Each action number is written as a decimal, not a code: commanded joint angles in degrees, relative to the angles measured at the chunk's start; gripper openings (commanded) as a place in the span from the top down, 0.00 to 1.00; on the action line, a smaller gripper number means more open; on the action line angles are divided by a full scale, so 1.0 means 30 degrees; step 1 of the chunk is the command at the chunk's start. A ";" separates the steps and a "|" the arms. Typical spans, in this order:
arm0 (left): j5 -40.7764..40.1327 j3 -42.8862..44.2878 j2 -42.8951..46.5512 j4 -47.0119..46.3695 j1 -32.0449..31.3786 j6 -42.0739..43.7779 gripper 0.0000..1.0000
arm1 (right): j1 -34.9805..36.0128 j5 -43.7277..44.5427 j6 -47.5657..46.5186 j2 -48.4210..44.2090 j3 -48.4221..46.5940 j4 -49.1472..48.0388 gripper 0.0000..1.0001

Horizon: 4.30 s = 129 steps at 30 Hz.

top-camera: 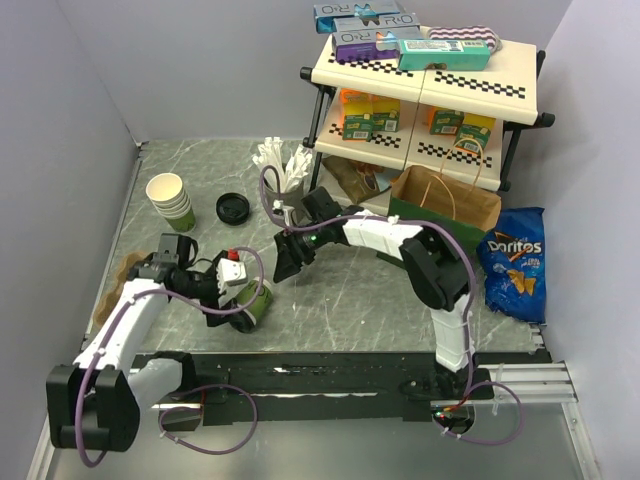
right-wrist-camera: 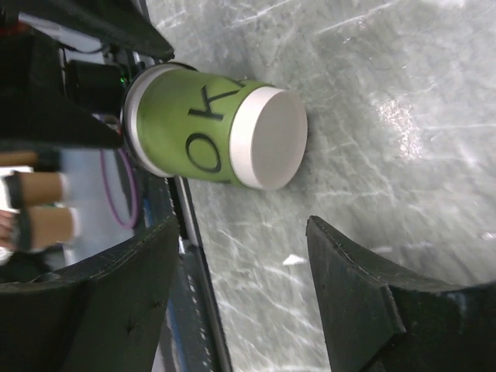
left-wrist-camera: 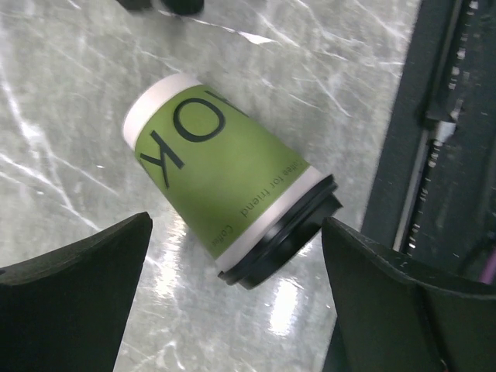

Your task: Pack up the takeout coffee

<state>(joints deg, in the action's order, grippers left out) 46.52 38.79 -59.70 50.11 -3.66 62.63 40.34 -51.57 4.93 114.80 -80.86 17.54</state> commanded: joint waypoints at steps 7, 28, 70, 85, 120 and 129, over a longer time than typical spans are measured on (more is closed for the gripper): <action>0.0488 -0.0712 0.0244 -0.2699 -0.0157 -0.1834 0.05 | 0.0031 -0.2496 0.4975 0.2863 -0.1669 -0.4437 0.29; 0.2420 0.2567 -0.3622 -0.2025 -0.0186 -0.3327 0.12 | 0.0119 -0.3112 0.8259 0.5266 -0.2197 -0.6257 0.55; 0.0781 0.3125 -0.4414 -0.4599 -0.1211 -0.2329 0.11 | -0.0848 -0.1064 0.7147 0.5736 -0.1406 -0.3680 0.64; 0.1573 0.4943 -0.6115 -0.5568 -0.1211 -0.4938 0.16 | -0.0936 0.1573 0.7059 0.4887 -0.1113 -0.2773 0.38; 0.0782 0.6085 -1.0743 -1.1224 -0.0186 -1.3436 0.21 | -0.1873 0.5209 0.9285 0.0990 -0.0409 -0.2038 0.00; 0.2450 0.6466 -1.0773 -1.0229 -0.0069 -1.2734 0.20 | -0.2985 0.4946 0.7941 -0.0357 0.0819 -0.1015 0.00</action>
<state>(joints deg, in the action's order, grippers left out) 54.43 57.21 -90.94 17.10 -4.29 20.58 33.89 -35.97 31.27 119.92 -80.75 11.60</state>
